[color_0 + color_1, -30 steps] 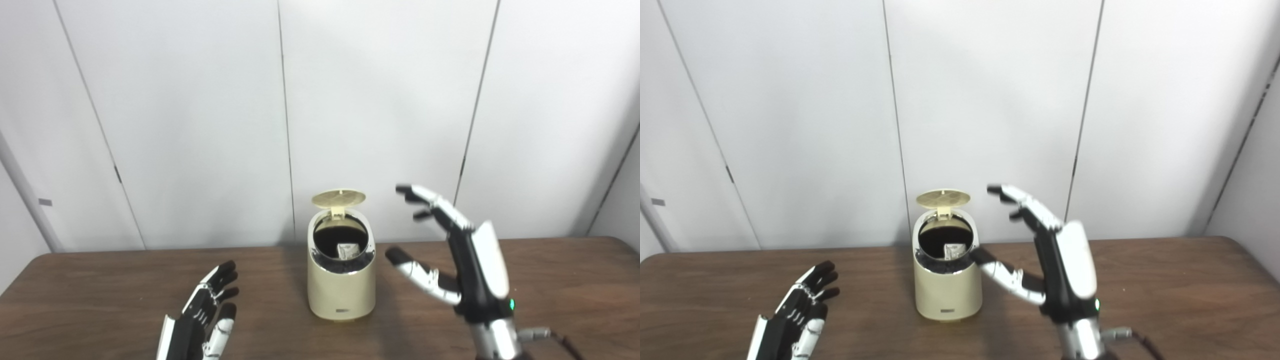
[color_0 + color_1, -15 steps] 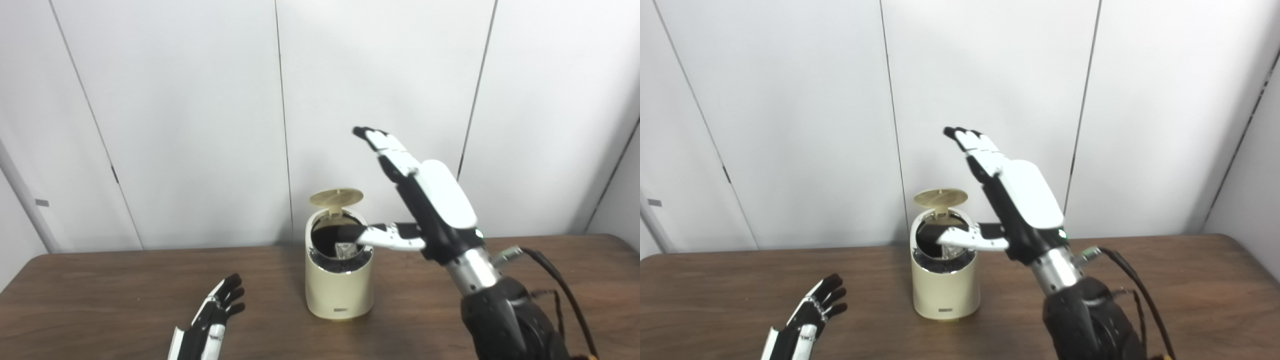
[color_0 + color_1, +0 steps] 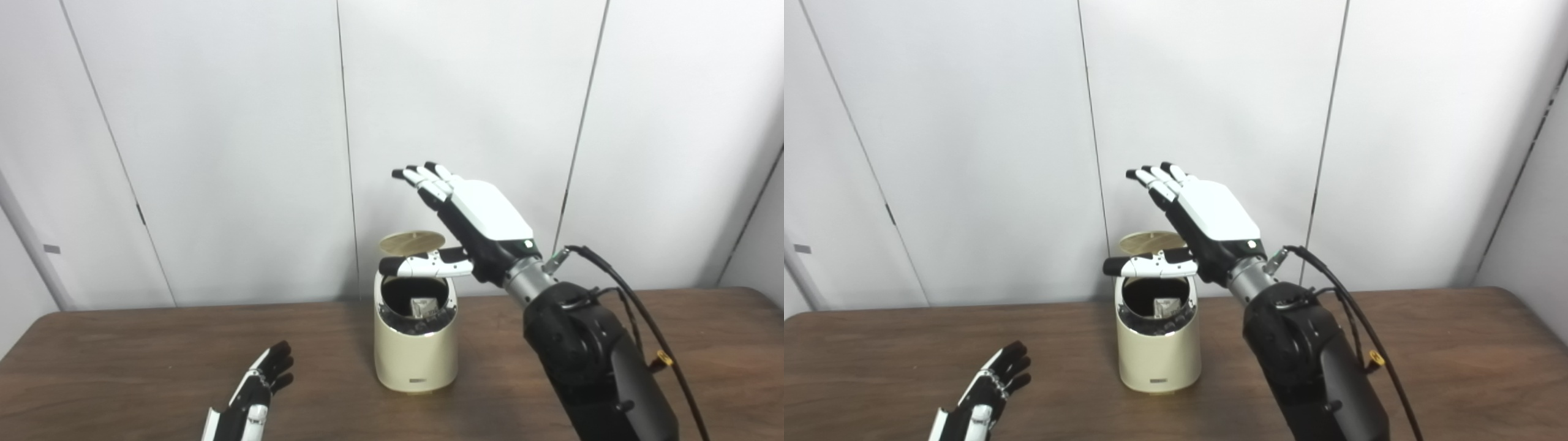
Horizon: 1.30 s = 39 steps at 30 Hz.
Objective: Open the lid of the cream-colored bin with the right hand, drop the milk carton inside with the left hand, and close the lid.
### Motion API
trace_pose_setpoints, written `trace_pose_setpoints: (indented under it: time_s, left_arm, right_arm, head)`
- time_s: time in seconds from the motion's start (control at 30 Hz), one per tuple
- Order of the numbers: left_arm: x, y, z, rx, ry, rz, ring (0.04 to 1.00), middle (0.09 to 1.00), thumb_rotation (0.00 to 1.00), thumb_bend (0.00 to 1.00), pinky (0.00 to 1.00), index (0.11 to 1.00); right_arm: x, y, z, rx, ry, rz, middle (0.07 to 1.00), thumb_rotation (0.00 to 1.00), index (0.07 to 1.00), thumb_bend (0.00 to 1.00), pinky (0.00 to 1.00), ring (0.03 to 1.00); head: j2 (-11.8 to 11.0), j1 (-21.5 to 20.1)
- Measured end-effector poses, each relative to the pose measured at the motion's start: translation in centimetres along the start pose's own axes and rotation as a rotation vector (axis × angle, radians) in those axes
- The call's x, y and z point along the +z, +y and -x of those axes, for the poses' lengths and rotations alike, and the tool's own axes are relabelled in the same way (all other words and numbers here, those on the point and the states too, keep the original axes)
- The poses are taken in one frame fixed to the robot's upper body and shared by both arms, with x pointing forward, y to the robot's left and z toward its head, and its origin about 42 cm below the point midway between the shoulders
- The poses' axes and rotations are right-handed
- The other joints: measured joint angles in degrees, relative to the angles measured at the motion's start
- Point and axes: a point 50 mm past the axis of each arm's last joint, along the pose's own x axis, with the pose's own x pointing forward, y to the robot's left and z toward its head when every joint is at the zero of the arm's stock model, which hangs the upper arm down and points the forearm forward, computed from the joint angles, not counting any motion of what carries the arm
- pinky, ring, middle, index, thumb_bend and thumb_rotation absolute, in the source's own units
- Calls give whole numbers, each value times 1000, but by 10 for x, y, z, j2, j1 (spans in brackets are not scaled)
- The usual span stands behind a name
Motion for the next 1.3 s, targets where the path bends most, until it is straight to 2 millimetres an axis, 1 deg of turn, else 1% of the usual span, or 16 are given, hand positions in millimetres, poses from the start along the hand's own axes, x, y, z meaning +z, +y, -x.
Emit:
trace_pose_setpoints:
  time_s: [0.07,0.13,0.23,0.33,0.4,0.57,0.73,0.97,1.1,1.2,1.3]
  left_arm:
    - [0,0,1,2,-5,0,885,896,947,448,861,898]
    - [0,1,1,15,-4,3,881,891,933,446,858,896]
    - [0,2,1,33,-2,4,876,881,925,434,842,890]
    - [0,3,1,36,-3,5,868,872,913,436,837,876]
    - [0,2,1,36,-3,3,861,866,916,446,824,869]
    - [0,3,1,34,-4,5,855,859,903,452,824,859]
    - [0,3,1,40,-4,7,845,851,897,463,818,856]
    - [0,3,1,45,-5,6,849,855,929,418,817,866]
    - [0,3,1,42,-5,-4,838,841,917,437,805,844]
    - [0,2,0,39,-6,-9,829,833,914,442,795,835]
    - [0,0,0,40,-6,-6,836,840,910,441,812,839]
  right_arm:
    - [-5,5,-5,23,24,-1,959,913,925,808,960,1000]
    - [-8,9,-7,43,48,4,949,912,915,806,937,993]
    - [-7,14,-7,67,52,13,933,904,898,806,920,986]
    - [-7,17,-6,86,65,9,918,901,888,812,940,978]
    - [-9,20,-4,100,82,0,920,918,886,834,948,976]
    - [-17,30,6,142,108,-15,907,911,873,850,956,975]
    - [-20,31,16,128,113,-33,899,899,869,828,961,965]
    - [-25,45,40,146,133,-56,888,918,862,826,964,948]
    - [-28,49,50,148,134,-60,880,920,857,822,961,941]
    - [-30,52,55,149,131,-58,878,915,852,810,949,937]
    - [-32,54,59,144,136,-65,876,898,847,798,952,938]
  head:
    - [0,0]
    - [1,4]
    - [4,2]
    - [3,2]
    - [4,4]
    - [7,2]
    - [9,3]
    - [14,1]
    - [14,2]
    - [15,3]
    - [16,5]
